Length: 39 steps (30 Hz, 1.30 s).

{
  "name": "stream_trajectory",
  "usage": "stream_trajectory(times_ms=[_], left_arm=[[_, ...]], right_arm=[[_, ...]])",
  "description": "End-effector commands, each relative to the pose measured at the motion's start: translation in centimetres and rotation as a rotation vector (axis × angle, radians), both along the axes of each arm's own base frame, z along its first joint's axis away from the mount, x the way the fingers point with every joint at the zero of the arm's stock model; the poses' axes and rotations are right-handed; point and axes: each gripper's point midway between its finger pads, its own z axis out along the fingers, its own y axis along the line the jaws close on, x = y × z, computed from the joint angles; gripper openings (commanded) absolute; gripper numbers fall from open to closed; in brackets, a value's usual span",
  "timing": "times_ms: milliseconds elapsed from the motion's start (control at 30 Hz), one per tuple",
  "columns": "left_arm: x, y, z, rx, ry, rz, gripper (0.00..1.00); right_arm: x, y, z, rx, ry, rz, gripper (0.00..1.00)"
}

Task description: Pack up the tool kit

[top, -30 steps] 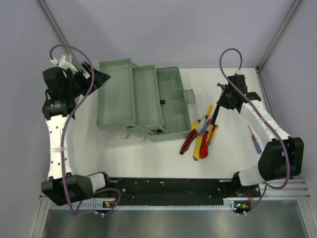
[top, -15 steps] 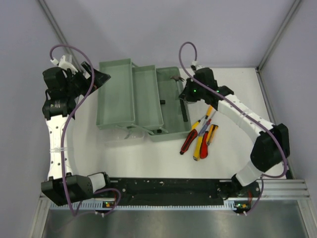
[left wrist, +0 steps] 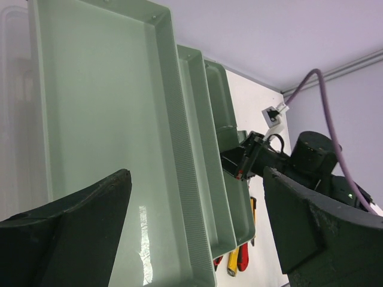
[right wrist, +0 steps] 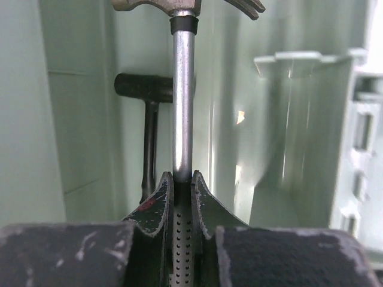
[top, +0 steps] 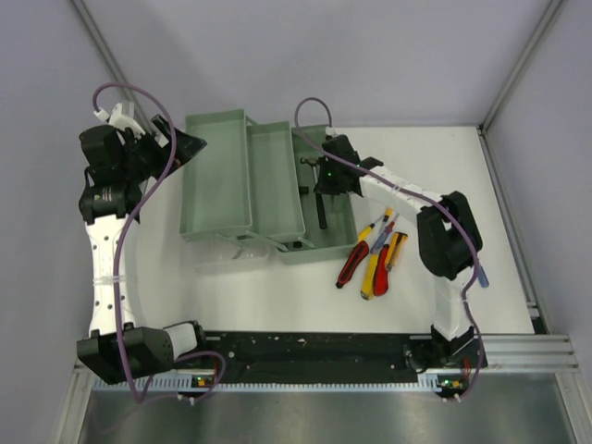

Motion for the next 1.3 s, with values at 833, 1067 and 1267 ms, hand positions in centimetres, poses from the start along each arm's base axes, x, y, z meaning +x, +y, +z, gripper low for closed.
stream_trajectory(times_ms=[833,1067,1267], left_arm=[[-0.3,0.4,5.0,0.083,-0.147,0.015,0.98],[0.0,2.7,4.7,0.063,-0.096,0.183,0.98],[-0.3,-0.1,4.9,0.016,-0.127,0.004,0.98]], right_arm=[[3.2,0.9,9.3,0.014,-0.231,-0.023,0.38],[-2.4,-8.3,9.3,-0.106,-0.185,-0.192,0.41],[-8.1,-19.0,3.8,-0.200,-0.023,-0.433,0.57]])
